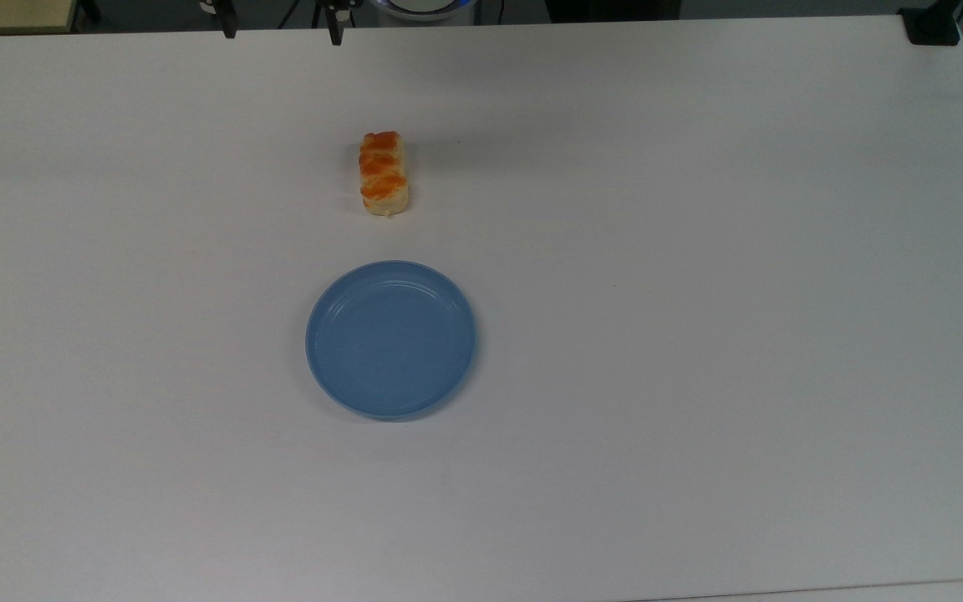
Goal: Put the bread on a plate
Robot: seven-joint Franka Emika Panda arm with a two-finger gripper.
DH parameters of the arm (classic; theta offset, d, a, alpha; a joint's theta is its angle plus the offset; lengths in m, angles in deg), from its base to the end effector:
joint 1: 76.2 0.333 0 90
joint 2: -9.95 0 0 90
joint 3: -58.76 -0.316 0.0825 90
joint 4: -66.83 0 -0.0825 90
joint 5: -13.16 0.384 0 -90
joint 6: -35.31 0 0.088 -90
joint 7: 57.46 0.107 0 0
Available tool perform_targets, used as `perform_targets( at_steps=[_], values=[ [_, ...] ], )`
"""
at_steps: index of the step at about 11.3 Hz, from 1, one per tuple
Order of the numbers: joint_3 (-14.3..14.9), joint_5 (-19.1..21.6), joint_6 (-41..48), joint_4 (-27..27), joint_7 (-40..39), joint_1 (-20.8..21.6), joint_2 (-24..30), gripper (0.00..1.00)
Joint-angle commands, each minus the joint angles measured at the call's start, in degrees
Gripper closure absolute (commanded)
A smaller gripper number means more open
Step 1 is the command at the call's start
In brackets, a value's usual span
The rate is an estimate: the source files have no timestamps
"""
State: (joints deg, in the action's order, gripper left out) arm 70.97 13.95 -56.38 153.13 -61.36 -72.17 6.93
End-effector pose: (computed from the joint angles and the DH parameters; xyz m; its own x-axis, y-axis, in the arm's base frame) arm 0.5689 -0.0768 0.6287 0.9963 -0.0741 0.0426 -0.0742 -0.9972 0.0003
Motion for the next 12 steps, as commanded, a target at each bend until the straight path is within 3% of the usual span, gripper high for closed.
perform_targets(
  at_steps=[1, 10, 12],
  values=[
    [-0.8, -0.5, 0.6, 1.5, -0.4, 1.6, -0.6, 0.00],
    [-0.9, -0.6, 0.8, 2.1, -0.5, 1.8, -0.4, 0.00],
    [-1.5, -1.1, 0.1, 4.5, -0.6, 2.8, -0.5, 0.00]
  ],
)
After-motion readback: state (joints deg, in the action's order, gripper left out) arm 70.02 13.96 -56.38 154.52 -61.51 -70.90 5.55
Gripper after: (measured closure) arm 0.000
